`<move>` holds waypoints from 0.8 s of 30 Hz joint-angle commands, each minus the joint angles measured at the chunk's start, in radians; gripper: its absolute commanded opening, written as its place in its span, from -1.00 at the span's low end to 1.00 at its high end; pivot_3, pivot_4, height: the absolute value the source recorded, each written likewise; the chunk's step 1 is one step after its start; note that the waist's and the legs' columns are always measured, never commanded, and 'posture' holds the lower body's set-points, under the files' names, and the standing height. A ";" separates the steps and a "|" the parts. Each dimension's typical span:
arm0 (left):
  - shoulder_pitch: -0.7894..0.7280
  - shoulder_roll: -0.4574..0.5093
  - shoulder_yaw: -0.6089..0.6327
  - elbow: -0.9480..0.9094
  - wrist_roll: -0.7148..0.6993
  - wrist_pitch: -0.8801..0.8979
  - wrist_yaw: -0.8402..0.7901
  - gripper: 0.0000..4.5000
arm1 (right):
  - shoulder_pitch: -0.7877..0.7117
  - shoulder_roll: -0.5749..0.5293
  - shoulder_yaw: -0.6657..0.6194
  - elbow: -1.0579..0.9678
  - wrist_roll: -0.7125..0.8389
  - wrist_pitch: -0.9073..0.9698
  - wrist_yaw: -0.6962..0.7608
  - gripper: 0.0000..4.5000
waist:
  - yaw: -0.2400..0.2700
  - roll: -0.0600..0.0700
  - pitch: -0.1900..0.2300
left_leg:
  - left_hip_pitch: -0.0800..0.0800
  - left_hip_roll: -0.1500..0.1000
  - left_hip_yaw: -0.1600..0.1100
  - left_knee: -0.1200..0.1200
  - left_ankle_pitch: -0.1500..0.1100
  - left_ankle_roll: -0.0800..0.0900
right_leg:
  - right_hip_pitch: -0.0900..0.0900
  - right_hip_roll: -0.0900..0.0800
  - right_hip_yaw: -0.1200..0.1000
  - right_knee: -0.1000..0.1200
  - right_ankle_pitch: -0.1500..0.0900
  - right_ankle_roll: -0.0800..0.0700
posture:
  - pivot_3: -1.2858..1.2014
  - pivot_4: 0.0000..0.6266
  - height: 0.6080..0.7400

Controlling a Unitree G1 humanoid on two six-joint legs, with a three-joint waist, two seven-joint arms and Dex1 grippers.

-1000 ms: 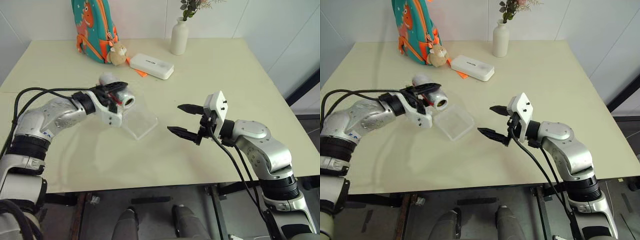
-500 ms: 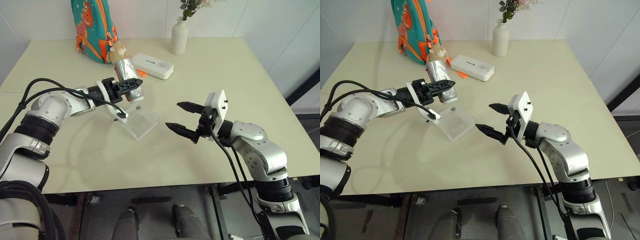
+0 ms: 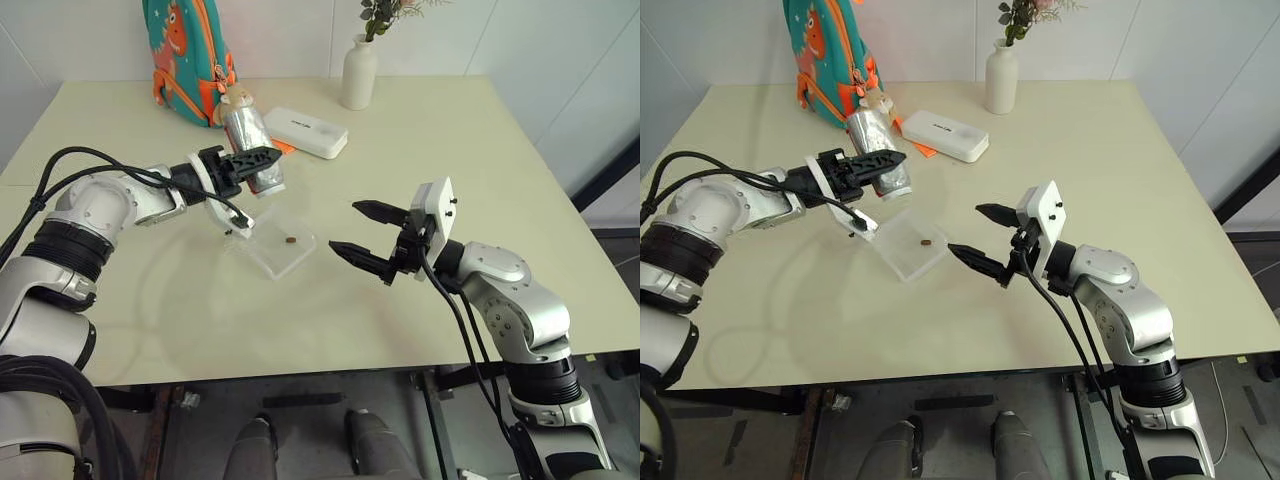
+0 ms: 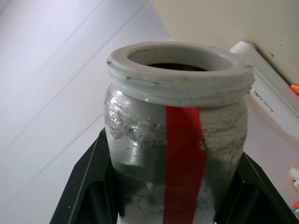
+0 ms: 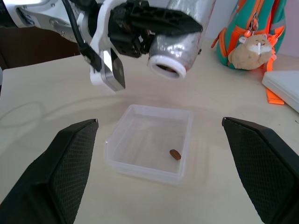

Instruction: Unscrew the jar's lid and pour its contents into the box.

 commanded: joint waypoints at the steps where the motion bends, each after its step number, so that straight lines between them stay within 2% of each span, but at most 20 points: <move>1: 0.024 0.006 0.114 0.036 -0.251 -0.079 -0.152 -0.13 | 0.006 -0.008 -0.023 -0.024 0.016 -0.015 0.006 0.99 | -0.001 0.000 0.000 | 0.000 0.000 0.000 0.000 0.000 0.000 | 0.000 0.000 0.000 0.000 0.000 0.000 | 0.03 -0.52 1.00; 4: 0.075 -0.047 0.225 0.110 -0.557 -0.071 -0.406 -0.13 | 0.009 -0.013 -0.024 -0.023 0.020 -0.013 0.015 0.99 | -0.001 0.000 0.000 | 0.002 0.000 0.001 0.000 0.000 0.000 | 0.000 0.000 0.001 0.001 0.000 0.000 | 0.03 -0.52 1.00; 7: 0.175 -0.175 0.414 0.101 -1.035 0.196 -0.847 -0.13 | 0.008 -0.023 -0.020 -0.019 0.023 -0.007 0.032 0.99 | -0.001 0.001 0.000 | 0.002 0.000 0.001 0.002 0.000 0.000 | 0.001 0.000 0.001 0.003 0.000 0.000 | 0.03 -0.52 1.00; 8: 0.202 -0.200 0.457 0.078 -1.127 0.270 -0.938 -0.13 | 0.007 -0.026 -0.020 -0.018 0.023 -0.006 0.036 0.99 | -0.003 0.001 0.000 | 0.003 0.000 0.002 0.003 0.000 0.000 | 0.002 0.000 0.000 0.004 0.000 0.000 | 0.03 -0.52 1.00; 10: 0.238 -0.221 0.512 0.025 -1.211 0.369 -1.023 -0.13 | 0.007 -0.029 -0.021 -0.016 0.023 -0.005 0.042 0.99 | -0.009 0.001 0.000 | 0.003 0.000 0.001 0.005 0.000 0.000 | 0.002 0.000 0.000 0.005 0.000 0.000 | 0.03 -0.52 1.00; 12: 0.269 -0.254 0.599 -0.005 -1.332 0.568 -1.065 -0.13 | 0.006 -0.034 -0.020 -0.016 0.021 -0.004 0.046 0.99 | -0.012 0.001 0.000 | 0.003 0.000 0.001 0.005 0.000 0.000 | 0.002 0.000 0.001 0.006 0.000 0.000 | 0.03 -0.52 1.00; 13: 0.279 -0.268 0.636 -0.018 -1.379 0.658 -1.072 -0.13 | 0.006 -0.037 -0.020 -0.016 0.021 -0.003 0.048 0.99 | -0.012 0.000 0.000 | 0.003 0.000 0.000 0.006 0.000 0.000 | 0.002 0.000 0.001 0.007 0.000 0.000 | 0.03 -0.52 1.00; 16: 0.269 -0.282 0.754 0.038 -1.453 0.775 -1.001 -0.13 | 0.005 -0.047 -0.019 -0.018 0.017 -0.005 0.055 0.99 | -0.013 0.000 0.000 | 0.003 0.000 -0.001 0.009 0.000 0.000 | 0.002 0.001 0.000 0.008 0.000 0.000 | 0.03 -0.52 1.00; 20: 0.231 -0.260 0.905 0.196 -1.542 0.819 -0.958 -0.13 | 0.004 -0.065 -0.009 -0.021 0.008 -0.020 0.080 0.99 | -0.014 0.000 0.000 | 0.003 0.000 -0.002 0.012 0.000 0.001 | 0.004 0.001 0.000 0.008 0.001 0.002 | 0.03 -0.52 1.00; 24: 0.232 -0.213 0.951 0.357 -1.533 0.743 -0.971 -0.13 | 0.002 -0.078 -0.004 -0.022 -0.007 -0.048 0.103 0.99 | -0.012 0.000 0.000 | 0.003 0.000 -0.002 0.014 -0.001 0.002 | 0.005 0.001 0.000 0.007 0.002 0.002 | 0.03 -0.52 1.00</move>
